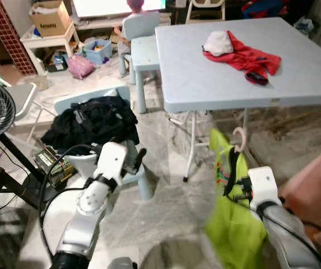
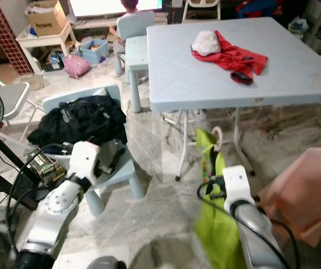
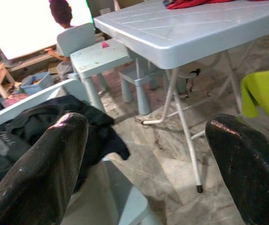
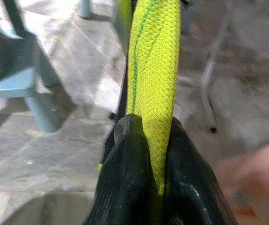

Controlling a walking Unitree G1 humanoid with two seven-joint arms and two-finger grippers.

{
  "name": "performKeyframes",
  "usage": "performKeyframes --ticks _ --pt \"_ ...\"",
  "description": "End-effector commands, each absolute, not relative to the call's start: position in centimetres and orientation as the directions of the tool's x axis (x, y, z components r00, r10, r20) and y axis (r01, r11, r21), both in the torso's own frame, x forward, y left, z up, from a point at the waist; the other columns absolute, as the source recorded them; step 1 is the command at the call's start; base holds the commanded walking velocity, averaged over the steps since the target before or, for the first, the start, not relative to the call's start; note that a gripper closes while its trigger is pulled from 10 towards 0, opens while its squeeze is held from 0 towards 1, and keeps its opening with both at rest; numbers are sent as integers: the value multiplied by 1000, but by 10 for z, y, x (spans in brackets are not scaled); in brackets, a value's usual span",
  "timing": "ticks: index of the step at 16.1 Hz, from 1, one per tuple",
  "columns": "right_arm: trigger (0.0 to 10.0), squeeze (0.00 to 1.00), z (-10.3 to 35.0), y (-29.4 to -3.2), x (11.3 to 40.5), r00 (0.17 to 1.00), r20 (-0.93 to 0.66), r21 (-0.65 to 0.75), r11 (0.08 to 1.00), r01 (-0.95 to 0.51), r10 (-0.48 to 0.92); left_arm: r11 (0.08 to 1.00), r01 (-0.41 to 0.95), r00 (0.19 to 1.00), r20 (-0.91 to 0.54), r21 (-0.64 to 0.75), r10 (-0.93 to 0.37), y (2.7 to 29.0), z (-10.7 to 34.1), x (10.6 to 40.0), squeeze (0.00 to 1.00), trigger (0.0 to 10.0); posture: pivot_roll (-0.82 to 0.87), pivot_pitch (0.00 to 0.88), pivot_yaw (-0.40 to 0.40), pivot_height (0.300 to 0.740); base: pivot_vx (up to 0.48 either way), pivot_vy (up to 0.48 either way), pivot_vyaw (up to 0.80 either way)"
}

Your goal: Hang hanger

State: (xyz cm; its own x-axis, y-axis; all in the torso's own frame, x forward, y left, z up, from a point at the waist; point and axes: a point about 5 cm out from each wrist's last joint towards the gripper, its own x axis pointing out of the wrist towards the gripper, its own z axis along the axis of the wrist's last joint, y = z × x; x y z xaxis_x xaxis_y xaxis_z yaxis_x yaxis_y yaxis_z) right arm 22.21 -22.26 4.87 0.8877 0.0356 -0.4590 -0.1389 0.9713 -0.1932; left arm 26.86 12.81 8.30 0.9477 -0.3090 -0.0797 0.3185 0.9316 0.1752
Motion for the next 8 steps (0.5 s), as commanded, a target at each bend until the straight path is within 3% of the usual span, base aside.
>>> performKeyframes --ticks 1,4,8 --pt "10000 0 67 -219 223 920 -370 -200 956 -213 127 931 319 948 -85 180 -308 131 84 270 0 10000 -29 18 20 740 0 0 0" --pt "10000 0 100 -218 219 892 -271 -103 911 -400 361 920 339 939 -135 195 -317 135 78 271 0 10000 -55 18 34 740 0 0 0" --pt "10000 0 137 -213 252 922 -132 -109 919 -379 365 897 384 923 -128 218 -364 126 82 281 0 10000 -61 10 37 740 0 0 0"
